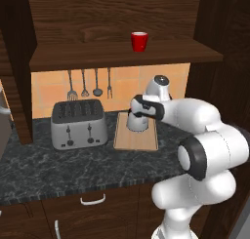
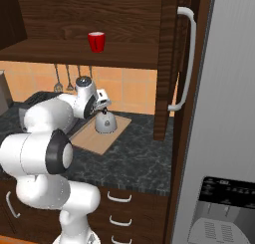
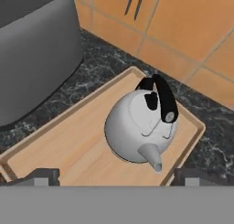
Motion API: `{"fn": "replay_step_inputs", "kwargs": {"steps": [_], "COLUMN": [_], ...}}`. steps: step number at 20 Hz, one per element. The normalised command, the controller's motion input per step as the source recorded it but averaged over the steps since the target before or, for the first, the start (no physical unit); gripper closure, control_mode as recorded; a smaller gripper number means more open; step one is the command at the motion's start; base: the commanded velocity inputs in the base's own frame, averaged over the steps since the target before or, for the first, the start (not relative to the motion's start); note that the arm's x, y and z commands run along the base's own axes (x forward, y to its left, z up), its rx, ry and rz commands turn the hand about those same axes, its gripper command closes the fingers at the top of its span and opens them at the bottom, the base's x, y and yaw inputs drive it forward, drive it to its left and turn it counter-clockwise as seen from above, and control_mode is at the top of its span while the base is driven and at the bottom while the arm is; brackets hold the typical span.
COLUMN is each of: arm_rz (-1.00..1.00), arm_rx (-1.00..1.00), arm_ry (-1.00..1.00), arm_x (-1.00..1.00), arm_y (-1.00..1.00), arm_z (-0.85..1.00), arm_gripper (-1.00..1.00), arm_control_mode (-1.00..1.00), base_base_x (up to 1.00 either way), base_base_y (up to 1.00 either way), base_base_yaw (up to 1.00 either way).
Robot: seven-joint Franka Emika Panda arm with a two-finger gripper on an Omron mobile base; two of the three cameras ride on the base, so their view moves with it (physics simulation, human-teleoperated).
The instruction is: Pick the kettle from the counter and place it on the tray. Then pick the mug from the cabinet and place it on the tray. Then close the cabinet doors.
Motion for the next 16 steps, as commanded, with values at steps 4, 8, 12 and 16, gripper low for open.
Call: {"fn": "replay_step_inputs", "kwargs": {"steps": [4, 8, 12, 16], "arm_rz": [0.0, 0.0, -0.05, 0.0], "arm_rx": [0.0, 0.02, 0.1, 0.17], "arm_ry": [-0.12, -0.07, 0.0, -0.2], "arm_x": [-0.52, -0.42, -0.51, -0.69], "arm_y": [-0.05, -0.12, -0.02, 0.0], "arm_z": [0.78, 0.84, 0.48, 0.16], "arm_gripper": [-1.0, -1.0, -1.0, -1.0], "arm_control_mode": [-1.0, -1.0, -1.0, -1.0], "base_base_x": [0.0, 0.0, 0.0, 0.0], "base_base_y": [0.0, 0.0, 0.0, 0.0], "base_base_yaw": [0.0, 0.0, 0.0, 0.0]}}
